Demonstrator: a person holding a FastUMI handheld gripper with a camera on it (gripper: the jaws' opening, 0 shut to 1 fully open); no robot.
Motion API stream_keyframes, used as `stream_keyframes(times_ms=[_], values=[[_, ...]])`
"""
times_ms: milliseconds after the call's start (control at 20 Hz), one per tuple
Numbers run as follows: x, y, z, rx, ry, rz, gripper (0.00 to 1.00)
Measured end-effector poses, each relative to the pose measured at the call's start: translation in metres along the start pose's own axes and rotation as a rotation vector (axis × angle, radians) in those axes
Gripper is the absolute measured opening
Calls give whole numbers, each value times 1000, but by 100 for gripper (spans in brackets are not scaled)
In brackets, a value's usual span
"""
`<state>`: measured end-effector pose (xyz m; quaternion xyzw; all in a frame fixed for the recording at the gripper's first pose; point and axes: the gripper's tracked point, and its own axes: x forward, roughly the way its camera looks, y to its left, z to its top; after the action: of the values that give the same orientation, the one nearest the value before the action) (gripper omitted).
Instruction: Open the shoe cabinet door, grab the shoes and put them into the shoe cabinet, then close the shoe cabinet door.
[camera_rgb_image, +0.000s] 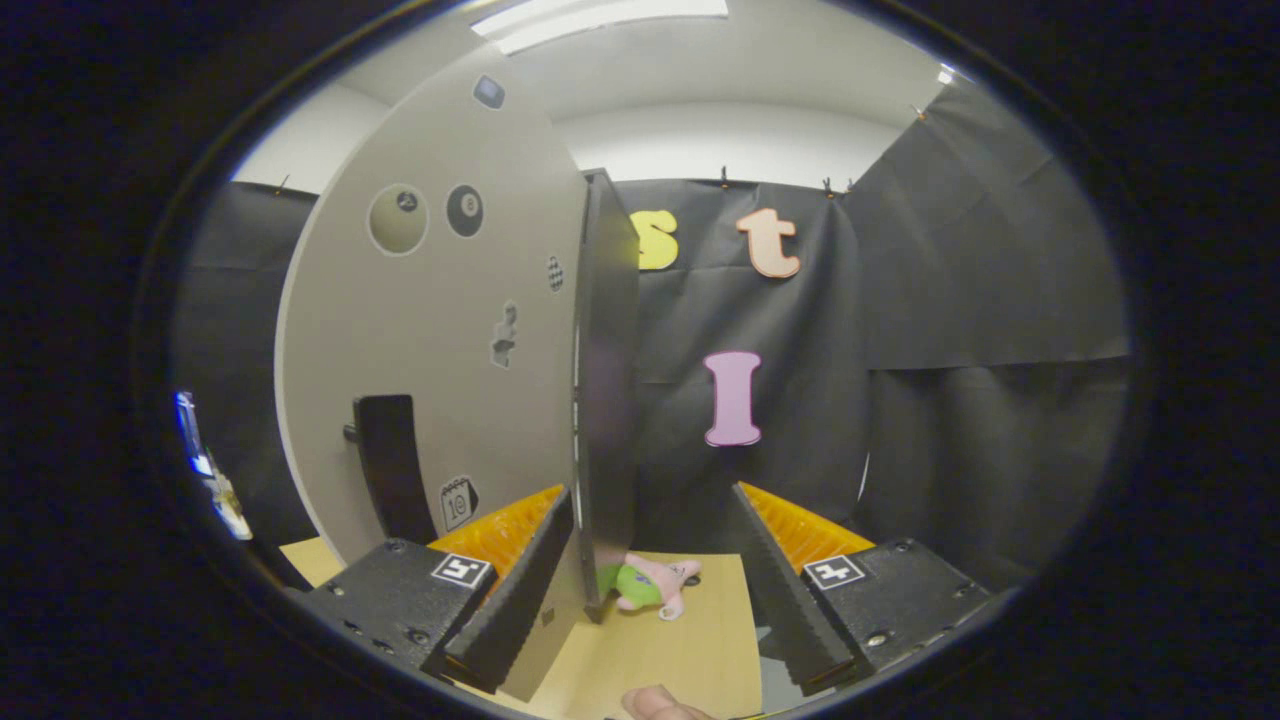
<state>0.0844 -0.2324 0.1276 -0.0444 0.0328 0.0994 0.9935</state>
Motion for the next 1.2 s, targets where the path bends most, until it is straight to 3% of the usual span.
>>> stream_keyframes(times_ms=[100,200,350,550,750,950,1200], values=[[-7,32,0,-8,-2,59,99],[-17,36,6,-52,-12,14,92],[-16,63,6,-41,5,68,91],[-19,99,10,-93,2,76,91],[-4,125,1,-28,31,128,92],[13,132,1,-61,37,102,92],[28,148,-5,23,58,109,92]])
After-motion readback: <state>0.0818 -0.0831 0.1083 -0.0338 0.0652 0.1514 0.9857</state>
